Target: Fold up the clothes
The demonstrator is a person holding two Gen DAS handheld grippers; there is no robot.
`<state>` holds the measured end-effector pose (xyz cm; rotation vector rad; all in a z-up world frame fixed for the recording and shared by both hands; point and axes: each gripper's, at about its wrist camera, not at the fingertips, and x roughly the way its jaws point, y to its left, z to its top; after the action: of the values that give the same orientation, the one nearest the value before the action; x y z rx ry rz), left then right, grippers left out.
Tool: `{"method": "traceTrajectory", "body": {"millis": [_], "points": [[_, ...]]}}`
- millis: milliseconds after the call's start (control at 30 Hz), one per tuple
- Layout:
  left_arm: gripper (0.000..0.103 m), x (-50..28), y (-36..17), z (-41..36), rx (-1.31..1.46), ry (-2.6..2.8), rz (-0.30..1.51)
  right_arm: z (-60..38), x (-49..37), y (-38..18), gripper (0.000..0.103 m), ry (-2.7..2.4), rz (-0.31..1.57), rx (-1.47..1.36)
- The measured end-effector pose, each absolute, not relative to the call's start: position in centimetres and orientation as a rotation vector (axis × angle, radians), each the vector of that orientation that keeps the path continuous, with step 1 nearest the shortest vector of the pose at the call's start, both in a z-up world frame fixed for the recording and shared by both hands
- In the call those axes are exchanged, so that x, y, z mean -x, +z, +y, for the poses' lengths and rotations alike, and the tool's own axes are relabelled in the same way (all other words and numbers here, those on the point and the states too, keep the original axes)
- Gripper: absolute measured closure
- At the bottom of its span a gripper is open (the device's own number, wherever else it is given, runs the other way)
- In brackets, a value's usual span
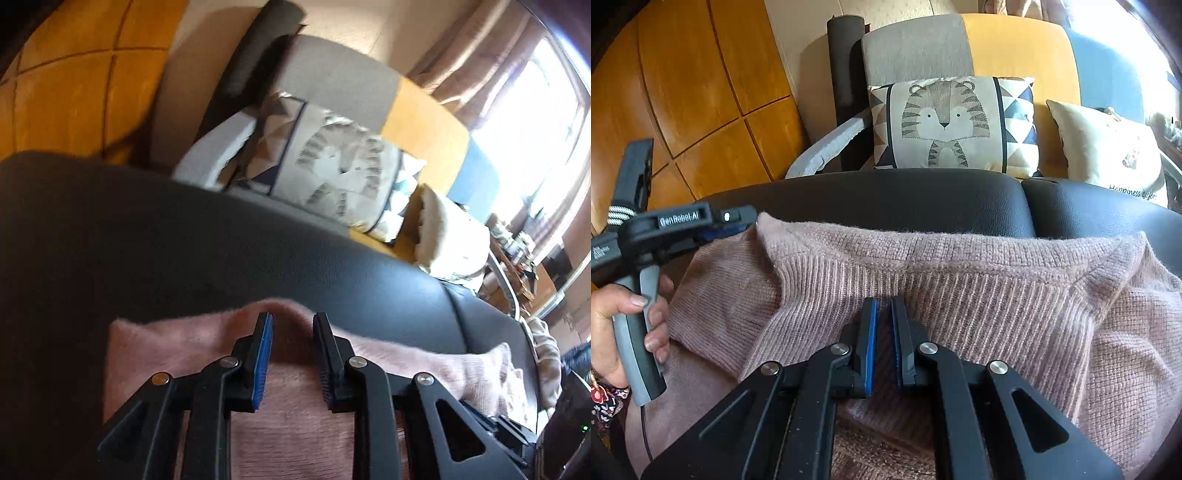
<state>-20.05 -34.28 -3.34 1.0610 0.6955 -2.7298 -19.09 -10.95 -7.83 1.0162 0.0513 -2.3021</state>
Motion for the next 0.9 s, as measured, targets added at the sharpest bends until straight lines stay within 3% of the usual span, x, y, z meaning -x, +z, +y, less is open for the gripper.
{"method": "traceTrajectory", "body": {"millis": [100,300,533,833,900], "points": [[0.079,21.2,-2.6,-32.4,-1.089,-2.766,0.597,-11.1,19.0,-7.8,0.097,-2.304,0.055,-1.015],[0.08,21.2,-0.3,-26.9,-1.061,-2.929,0.617,-11.0,19.0,-7.9,0.097,-2.304,0.05,-1.013],[0.08,21.1,-2.7,-23.1,-1.203,-2.891,0.531,-10.6,19.2,-7.8,0.097,-2.287,0.03,-1.019],[0.08,20.1,-4.4,-22.7,-1.146,-2.911,0.519,-10.5,19.6,-7.2,0.097,-2.262,0.018,-1.053],[0.08,20.1,-4.3,-22.3,-1.142,-2.907,0.474,-10.2,19.4,-6.5,0.092,-2.263,0.034,-1.051]]}}
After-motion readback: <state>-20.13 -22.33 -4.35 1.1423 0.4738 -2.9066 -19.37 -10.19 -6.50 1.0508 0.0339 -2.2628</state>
